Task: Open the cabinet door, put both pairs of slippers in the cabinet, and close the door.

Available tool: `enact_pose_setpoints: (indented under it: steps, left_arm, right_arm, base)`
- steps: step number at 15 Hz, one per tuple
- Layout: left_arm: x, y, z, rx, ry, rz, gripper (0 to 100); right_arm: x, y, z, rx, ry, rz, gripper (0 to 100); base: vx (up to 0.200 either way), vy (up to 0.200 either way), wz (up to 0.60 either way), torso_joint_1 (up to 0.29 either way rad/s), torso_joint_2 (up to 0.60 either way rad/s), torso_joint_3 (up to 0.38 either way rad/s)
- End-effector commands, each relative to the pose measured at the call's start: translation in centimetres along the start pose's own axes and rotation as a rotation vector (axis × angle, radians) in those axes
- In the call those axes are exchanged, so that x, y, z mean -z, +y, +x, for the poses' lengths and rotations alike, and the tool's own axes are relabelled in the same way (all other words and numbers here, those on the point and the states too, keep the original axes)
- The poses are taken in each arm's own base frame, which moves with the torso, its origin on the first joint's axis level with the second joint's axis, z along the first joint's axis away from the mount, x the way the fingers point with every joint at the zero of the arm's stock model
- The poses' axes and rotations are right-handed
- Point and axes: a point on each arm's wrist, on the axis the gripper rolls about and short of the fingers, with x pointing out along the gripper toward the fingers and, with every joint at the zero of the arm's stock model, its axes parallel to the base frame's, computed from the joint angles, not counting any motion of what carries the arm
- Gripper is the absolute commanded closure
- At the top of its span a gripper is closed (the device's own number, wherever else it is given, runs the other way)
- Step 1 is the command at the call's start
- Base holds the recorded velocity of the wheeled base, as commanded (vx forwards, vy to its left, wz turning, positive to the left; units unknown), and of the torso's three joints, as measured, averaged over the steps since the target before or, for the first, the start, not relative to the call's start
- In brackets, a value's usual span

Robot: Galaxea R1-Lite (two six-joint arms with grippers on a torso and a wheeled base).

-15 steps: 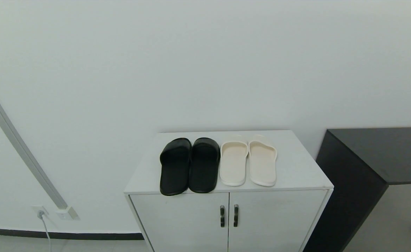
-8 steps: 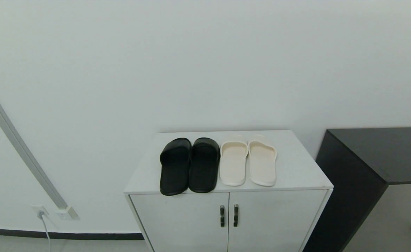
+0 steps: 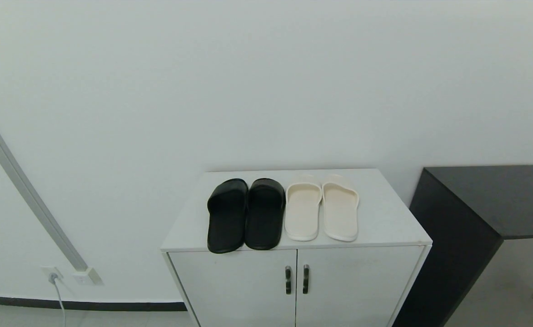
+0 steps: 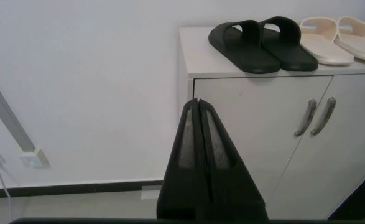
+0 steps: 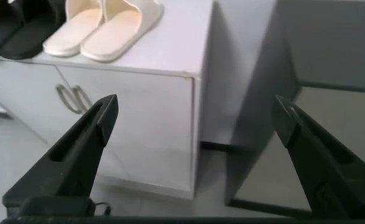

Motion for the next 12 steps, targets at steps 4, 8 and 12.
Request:
enact_pose_setpoints:
  steps: [4, 8, 12]
  left_arm:
    - [0.0, 0.0, 0.0, 0.000, 0.000, 0.001, 100]
    - [0.0, 0.0, 0.0, 0.000, 0.000, 0.000, 100]
    - [0.0, 0.0, 0.0, 0.000, 0.000, -0.003, 100]
  right_arm:
    - [-4.3, 5.6, 8.0, -0.116, 0.089, 0.035, 0]
    - [-5.2, 8.8, 10.3, -0.110, 0.113, 0.058, 0]
    - [-6.1, 14.1, 14.5, -0.083, 0.123, 0.085, 0]
  base:
    - [0.000, 0.000, 0.00, 0.000, 0.00, 0.000]
    - [0.000, 0.000, 0.00, 0.000, 0.00, 0.000]
    - [0.000, 0.000, 0.00, 0.000, 0.00, 0.000]
